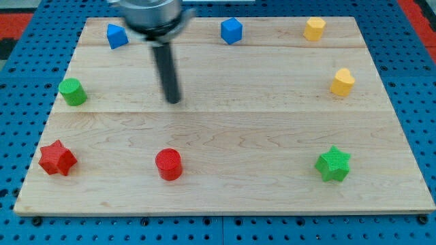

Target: Place your arm to the right of the cube

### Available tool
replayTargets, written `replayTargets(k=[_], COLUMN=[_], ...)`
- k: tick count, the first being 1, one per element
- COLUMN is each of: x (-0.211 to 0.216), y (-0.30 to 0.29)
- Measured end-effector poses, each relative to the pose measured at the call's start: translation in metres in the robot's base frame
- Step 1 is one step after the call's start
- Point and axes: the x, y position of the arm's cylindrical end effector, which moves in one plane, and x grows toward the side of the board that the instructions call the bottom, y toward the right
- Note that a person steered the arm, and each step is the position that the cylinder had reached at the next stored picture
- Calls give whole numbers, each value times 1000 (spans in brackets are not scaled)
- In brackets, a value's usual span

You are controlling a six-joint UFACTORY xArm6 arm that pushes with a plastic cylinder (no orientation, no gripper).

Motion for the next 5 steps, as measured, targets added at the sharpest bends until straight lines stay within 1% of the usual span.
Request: replayTargets(k=[1, 2, 5], x=[-62, -114, -125], y=[75, 123, 126])
